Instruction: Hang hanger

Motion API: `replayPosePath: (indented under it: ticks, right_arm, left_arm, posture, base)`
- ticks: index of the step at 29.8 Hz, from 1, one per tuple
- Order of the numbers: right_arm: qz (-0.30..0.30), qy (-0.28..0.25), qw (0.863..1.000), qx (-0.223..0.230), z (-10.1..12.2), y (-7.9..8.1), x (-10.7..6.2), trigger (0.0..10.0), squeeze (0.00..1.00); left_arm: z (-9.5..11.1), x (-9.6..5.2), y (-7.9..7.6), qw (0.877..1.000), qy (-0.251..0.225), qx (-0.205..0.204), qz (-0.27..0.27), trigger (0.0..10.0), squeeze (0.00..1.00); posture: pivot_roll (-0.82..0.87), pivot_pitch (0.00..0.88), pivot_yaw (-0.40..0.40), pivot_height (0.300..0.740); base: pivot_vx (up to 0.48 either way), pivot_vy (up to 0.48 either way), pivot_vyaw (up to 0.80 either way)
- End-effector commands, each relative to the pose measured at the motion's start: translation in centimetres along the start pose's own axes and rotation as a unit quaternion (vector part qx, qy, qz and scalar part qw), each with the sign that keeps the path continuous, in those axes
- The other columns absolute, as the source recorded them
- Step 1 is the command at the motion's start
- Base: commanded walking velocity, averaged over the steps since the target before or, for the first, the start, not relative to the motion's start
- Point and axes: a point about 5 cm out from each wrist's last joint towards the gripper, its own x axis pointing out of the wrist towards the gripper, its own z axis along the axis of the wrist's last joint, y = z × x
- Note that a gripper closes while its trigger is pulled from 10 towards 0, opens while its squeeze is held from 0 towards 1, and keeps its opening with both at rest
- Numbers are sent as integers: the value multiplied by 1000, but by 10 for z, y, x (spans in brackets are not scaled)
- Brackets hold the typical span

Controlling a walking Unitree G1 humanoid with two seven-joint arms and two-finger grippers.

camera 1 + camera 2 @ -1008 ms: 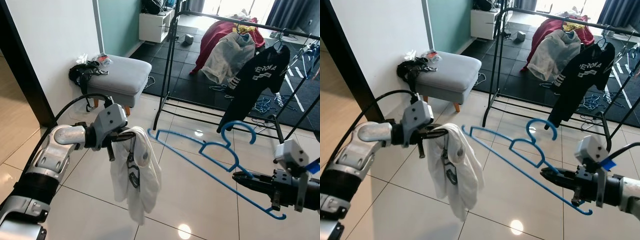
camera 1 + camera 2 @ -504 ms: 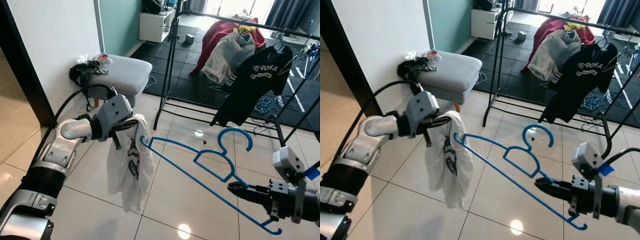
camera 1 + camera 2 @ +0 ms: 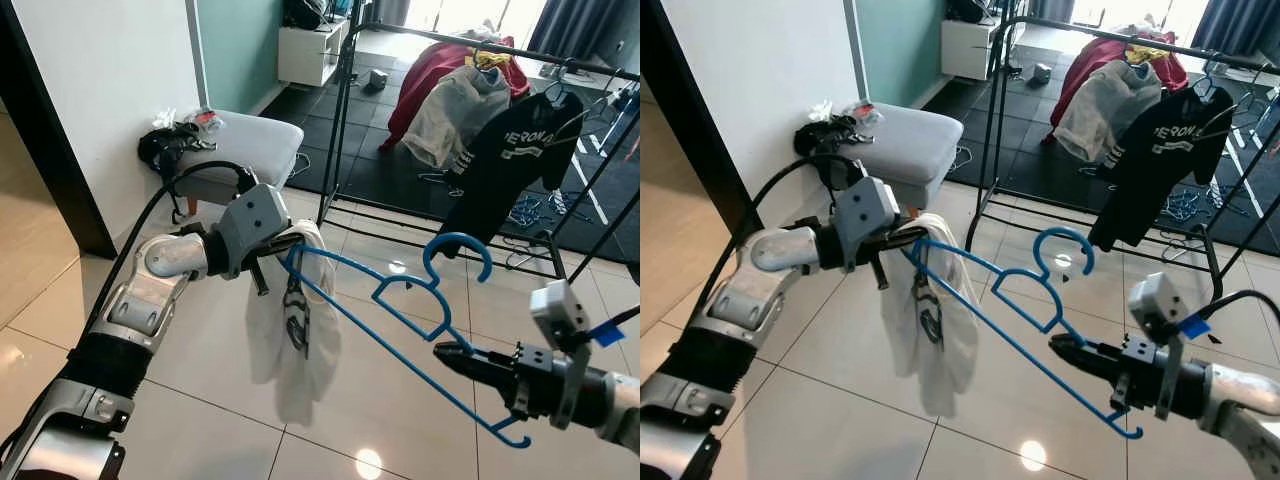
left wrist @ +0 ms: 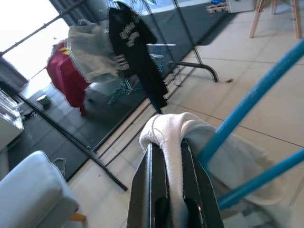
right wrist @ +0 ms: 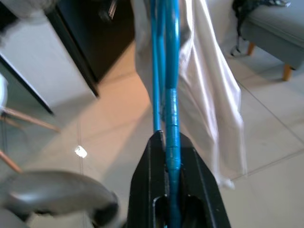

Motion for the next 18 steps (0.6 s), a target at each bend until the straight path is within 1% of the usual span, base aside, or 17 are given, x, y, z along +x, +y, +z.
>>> replayPosePath:
  ticks: [1, 2, 4, 7, 10, 12, 17, 18]
  right_arm:
    - [23, -43, 999, -3, 14, 8, -2, 10000, 0]
    - [32, -40, 999, 4, 13, 11, -4, 10000, 0]
    - [32, -40, 999, 4, 13, 11, -4, 10000, 0]
    - [44, -21, 998, 26, 3, 19, -9, 10000, 0]
    - [44, -21, 998, 26, 3, 19, -9, 10000, 0]
    - [45, -22, 998, 37, 1, 23, -14, 10000, 0]
    - [35, -30, 998, 39, 4, 24, -21, 10000, 0]
    - [27, -36, 998, 36, 8, 22, -25, 10000, 0]
  left_arm:
    - [-2, 0, -2, 1000, 3, -3, 0, 10000, 0]
    - [-3, 0, -3, 1000, 4, -5, 1, 10000, 0]
    - [-3, 0, -3, 1000, 4, -5, 1, 10000, 0]
    - [-2, 1, -5, 1000, 4, -7, 2, 10000, 0]
    - [-2, 1, -5, 1000, 4, -7, 2, 10000, 0]
    - [-1, 1, -5, 1000, 5, -7, 0, 10000, 0]
    - [0, 1, -6, 1000, 4, -7, -2, 10000, 0]
    - [0, 1, -6, 1000, 3, -7, -2, 10000, 0]
  posture:
    - [-59, 89, -47, 740]
    - [-60, 90, -47, 740]
    - [-60, 90, -47, 740]
    - [-64, 100, -50, 740]
    - [-64, 100, -50, 740]
    - [-68, 107, -46, 740]
    - [-70, 112, -45, 740]
    - [-69, 112, -45, 740]
  base:
    - [0, 0, 0]
    - [0, 0, 0]
    - [0, 0, 0]
    - [0, 0, 0]
    - [0, 0, 0]
    - [0, 0, 0]
    - [0, 0, 0]
    - [0, 0, 0]
